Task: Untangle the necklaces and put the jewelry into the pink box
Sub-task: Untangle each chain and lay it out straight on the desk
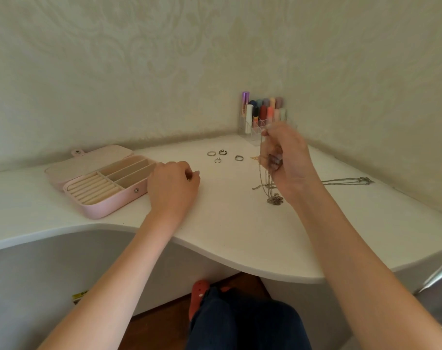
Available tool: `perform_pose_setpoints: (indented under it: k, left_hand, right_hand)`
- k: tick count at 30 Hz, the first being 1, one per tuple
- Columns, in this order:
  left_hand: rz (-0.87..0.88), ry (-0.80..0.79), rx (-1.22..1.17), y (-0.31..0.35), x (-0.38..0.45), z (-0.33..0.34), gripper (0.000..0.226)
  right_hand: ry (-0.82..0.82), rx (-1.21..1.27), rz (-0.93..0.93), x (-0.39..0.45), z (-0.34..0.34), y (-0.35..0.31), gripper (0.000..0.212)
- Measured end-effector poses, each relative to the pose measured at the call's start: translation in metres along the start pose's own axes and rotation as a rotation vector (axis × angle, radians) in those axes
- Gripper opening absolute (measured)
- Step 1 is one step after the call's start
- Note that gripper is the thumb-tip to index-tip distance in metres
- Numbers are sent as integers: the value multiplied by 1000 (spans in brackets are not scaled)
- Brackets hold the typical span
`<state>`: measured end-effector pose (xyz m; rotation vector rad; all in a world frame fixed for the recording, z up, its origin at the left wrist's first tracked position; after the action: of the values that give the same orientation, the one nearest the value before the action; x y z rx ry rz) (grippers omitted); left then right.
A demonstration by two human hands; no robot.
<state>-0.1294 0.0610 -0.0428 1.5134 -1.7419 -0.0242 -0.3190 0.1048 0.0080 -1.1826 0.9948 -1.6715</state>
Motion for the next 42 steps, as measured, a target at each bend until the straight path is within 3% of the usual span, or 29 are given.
perform_pose_setpoints:
  k: [2, 4, 7, 8, 11, 15, 18, 21, 26, 29, 32, 35, 42]
  left_hand:
    - [129, 25, -107, 5, -1, -2, 14]
    - [228, -42, -412, 18, -7, -8, 18]
    - [153, -478, -827, 52, -19, -10, 28]
    - [127, -526, -878, 58, -20, -7, 26]
    - [94, -402, -912, 59, -12, -9, 8]
    - [-39, -405, -1087, 47, -4, -17, 17]
    - [-206, -304, -1290, 34, 6, -27, 23]
    - [-226, -280, -1389, 28, 9, -34, 26]
    - [-330, -274, -1556, 36, 8, -38, 28]
    - [-346, -223, -1563, 42, 8, -40, 26]
    - [-296, -39, -1446, 40, 14, -48, 26]
    - [-273, 69, -1302, 30, 27, -55, 26]
    - [-177, -37, -1225, 31, 32, -62, 25]
  right_hand:
    - [-39, -58, -1, -1, 3, 1, 26]
    - [-90, -106, -6, -3, 7, 2, 24]
    - [-147, -206, -38, -7, 11, 2, 24]
    - [-146, -223, -43, -7, 12, 2, 24]
    - [-99, -164, -51, -5, 7, 0, 27]
    - [-42, -227, -51, -3, 3, 1, 26]
    - [27, -284, -39, -2, 1, 2, 24]
    - [94, -297, -54, -2, -3, 1, 22]
    - [135, -552, -97, -4, -3, 9, 18]
    - [134, -709, -118, -4, -6, 11, 18]
    - [127, -778, -155, -3, -12, 12, 10]
    - [227, -787, -162, 1, -21, 13, 12]
    - [431, -640, -244, 4, -30, 7, 25]
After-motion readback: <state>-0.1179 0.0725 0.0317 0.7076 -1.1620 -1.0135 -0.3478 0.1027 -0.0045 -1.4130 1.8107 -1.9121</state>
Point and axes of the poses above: each hand's wrist, its own x-axis towards the middle knuckle, its own z-axis out of the palm, y = z × x, the point moved 2 cm from there along x, towards the middle knuckle, and after that the axes turned 10 degrees about -x, right-handed, at the moved point
